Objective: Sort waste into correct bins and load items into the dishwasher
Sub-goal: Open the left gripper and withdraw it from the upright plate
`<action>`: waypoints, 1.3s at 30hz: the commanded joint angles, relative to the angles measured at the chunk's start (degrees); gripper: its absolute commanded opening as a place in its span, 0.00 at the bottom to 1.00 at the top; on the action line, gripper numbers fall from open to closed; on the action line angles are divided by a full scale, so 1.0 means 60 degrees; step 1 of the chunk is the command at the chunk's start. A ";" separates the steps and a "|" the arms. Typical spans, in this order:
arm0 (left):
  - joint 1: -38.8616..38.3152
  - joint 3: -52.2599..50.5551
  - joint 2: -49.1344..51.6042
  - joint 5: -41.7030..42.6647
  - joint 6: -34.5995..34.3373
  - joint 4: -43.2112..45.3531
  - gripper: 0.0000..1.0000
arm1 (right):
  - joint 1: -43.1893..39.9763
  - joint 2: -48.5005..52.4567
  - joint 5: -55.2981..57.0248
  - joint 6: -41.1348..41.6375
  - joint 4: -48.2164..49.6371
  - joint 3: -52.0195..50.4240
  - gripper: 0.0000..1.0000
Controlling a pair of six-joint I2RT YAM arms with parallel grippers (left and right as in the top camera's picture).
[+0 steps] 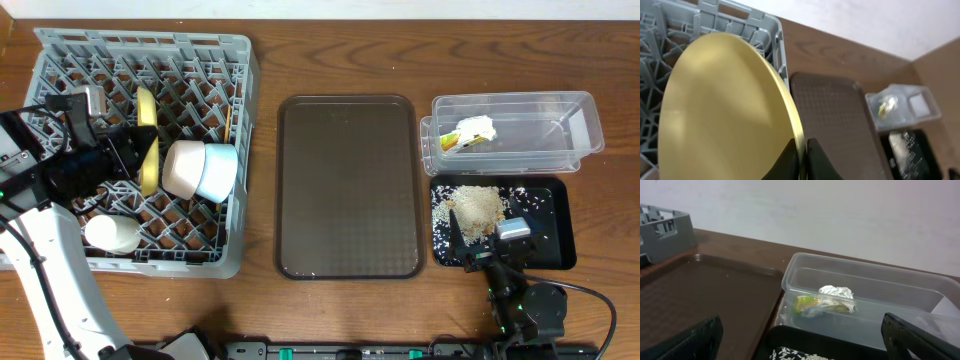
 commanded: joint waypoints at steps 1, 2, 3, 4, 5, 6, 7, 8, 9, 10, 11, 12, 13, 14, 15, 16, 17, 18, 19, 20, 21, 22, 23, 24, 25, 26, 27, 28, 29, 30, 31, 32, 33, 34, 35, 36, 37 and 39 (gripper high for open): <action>0.0047 0.0138 0.0240 0.0215 0.1432 -0.0062 0.08 | -0.0058 -0.0051 0.0025 0.0011 -0.0018 -0.0022 0.99; 0.0047 0.0138 0.0324 0.0215 0.1508 -0.0062 0.08 | -0.0058 -0.0051 0.0025 0.0011 -0.0018 -0.0022 0.99; 0.0047 0.0138 0.0419 0.0175 0.1566 -0.0066 0.08 | -0.0058 -0.0051 0.0025 0.0011 -0.0022 -0.0022 0.99; 0.0047 0.0138 0.0535 0.0135 0.1625 -0.0076 0.08 | -0.0058 -0.0051 0.0025 0.0007 -0.0018 -0.0022 0.99; 0.0047 0.0138 0.0674 0.0106 0.1650 -0.0084 0.08 | -0.0058 -0.0051 0.0025 0.0007 -0.0022 -0.0022 0.99; 0.0047 0.0138 0.0823 0.0109 0.1650 -0.0098 0.08 | -0.0058 -0.0051 0.0025 0.0011 -0.0022 -0.0022 0.99; 0.0047 0.0138 0.1013 0.0120 0.1647 -0.0135 0.07 | -0.0058 -0.0051 0.0025 0.0011 -0.0022 -0.0022 0.99; 0.0047 0.0138 0.1180 0.0153 0.1647 -0.0171 0.08 | -0.0058 -0.0051 0.0025 0.0011 -0.0018 -0.0022 0.99; 0.0047 0.0138 0.1348 0.0200 0.1647 -0.0193 0.08 | -0.0058 -0.0051 0.0029 0.0011 -0.0022 -0.0022 0.99; 0.0047 0.0138 0.1494 0.0302 0.1643 -0.0211 0.08 | -0.0058 -0.0051 0.0025 0.0011 -0.0022 -0.0022 0.99; 0.0051 0.0138 0.1606 0.0463 0.1643 -0.0237 0.08 | -0.0058 -0.0051 0.0025 0.0011 -0.0022 -0.0022 0.99; 0.0073 0.0138 0.1668 0.0645 0.1643 -0.0237 0.08 | -0.0058 -0.0051 0.0025 0.0011 -0.0022 -0.0022 0.99; 0.0106 0.0138 0.1701 0.0776 0.1639 -0.0229 0.10 | -0.0058 -0.0051 0.0029 0.0007 -0.0018 -0.0022 0.99; 0.0113 0.0142 0.1698 0.0882 0.1610 -0.0229 0.13 | -0.0058 -0.0051 0.0025 0.0011 -0.0018 -0.0022 0.99; 0.0135 0.0153 0.1683 0.1005 0.1534 -0.0233 0.17 | -0.0058 -0.0051 0.0025 0.0011 -0.0018 -0.0022 0.99; 0.0157 0.0171 0.1661 0.1093 0.1406 -0.0197 0.27 | -0.0058 -0.0051 0.0025 0.0011 -0.0018 -0.0022 0.99; 0.0182 0.0204 0.1632 0.1158 0.1279 -0.0193 0.35 | -0.0058 -0.0051 0.0025 0.0011 -0.0022 -0.0022 0.99; 0.0219 0.0262 0.1585 0.1195 0.1122 -0.0197 0.39 | -0.0058 -0.0051 0.0025 0.0011 -0.0022 -0.0022 0.99; 0.0262 0.0328 0.1530 0.1195 0.0962 -0.0197 0.47 | -0.0058 -0.0051 0.0025 0.0011 -0.0022 -0.0022 0.99; 0.0317 0.0408 0.1472 0.1195 0.0758 -0.0200 0.55 | -0.0058 -0.0051 0.0025 0.0011 -0.0022 -0.0022 0.99; 0.0368 0.0484 0.1388 0.1198 0.0532 -0.0197 0.64 | -0.0058 -0.0051 0.0025 0.0007 -0.0022 -0.0022 0.99; 0.0430 0.0572 0.1290 0.1195 0.0350 -0.0197 0.73 | -0.0058 -0.0051 0.0025 0.0011 -0.0022 -0.0022 0.99; 0.0492 0.0656 0.1177 0.1191 0.0215 -0.0197 0.79 | -0.0058 -0.0051 0.0025 0.0011 -0.0018 -0.0022 0.99; 0.0546 0.0754 0.1020 0.1191 0.0025 -0.0200 0.81 | -0.0058 -0.0051 0.0025 0.0011 -0.0018 -0.0022 0.99; 0.0586 0.0827 0.0863 0.1191 -0.0160 -0.0200 0.82 | -0.0058 -0.0051 0.0025 0.0011 -0.0022 -0.0022 0.99; 0.0627 0.0892 0.0685 0.1188 -0.0306 -0.0204 0.83 | -0.0058 -0.0051 0.0025 0.0011 -0.0018 -0.0022 0.99; 0.0648 0.0933 0.0492 0.1180 -0.0452 -0.0204 0.84 | -0.0058 -0.0051 0.0025 0.0011 -0.0022 -0.0022 0.99; 0.0645 0.0951 0.0229 0.1184 -0.0601 -0.0208 0.85 | -0.0058 -0.0051 0.0025 0.0011 -0.0022 -0.0022 0.99; 0.0645 0.0951 -0.0015 0.1180 -0.0758 -0.0215 0.86 | -0.0058 -0.0051 0.0025 0.0011 -0.0018 -0.0022 0.99; 0.0645 0.0951 -0.0270 0.1184 -0.0984 -0.0259 0.87 | -0.0058 -0.0051 0.0025 0.0011 -0.0022 -0.0022 0.99; 0.0645 0.0951 -0.0535 0.1184 -0.1268 -0.0331 0.87 | -0.0058 -0.0051 0.0025 0.0011 -0.0018 -0.0022 0.99; 0.0641 0.0951 -0.0790 0.1184 -0.1592 -0.0404 0.88 | -0.0058 -0.0051 0.0025 0.0007 -0.0022 -0.0022 0.99; 0.0645 0.0951 -0.1035 0.1188 -0.1912 -0.0495 0.88 | -0.0058 -0.0051 0.0025 0.0011 -0.0022 -0.0022 0.99; 0.0645 0.0951 -0.1341 0.1188 -0.2277 -0.0608 0.89 | -0.0058 -0.0051 0.0025 0.0011 -0.0022 -0.0022 0.99; 0.0645 0.0951 -0.1566 0.1188 -0.2452 -0.0692 0.89 | -0.0058 -0.0051 0.0025 0.0011 -0.0018 -0.0022 0.99; 0.0645 0.0951 -0.1872 0.1188 -0.2699 -0.0765 0.90 | -0.0058 -0.0051 0.0025 0.0011 -0.0022 -0.0022 0.99; 0.0641 0.0951 -0.2135 0.1188 -0.2900 -0.0812 0.90 | -0.0058 -0.0051 0.0025 0.0011 -0.0022 -0.0022 0.99; 0.0645 0.0951 -0.2656 0.1188 -0.3173 -0.0860 0.91 | -0.0058 -0.0051 0.0025 0.0011 -0.0018 -0.0022 0.99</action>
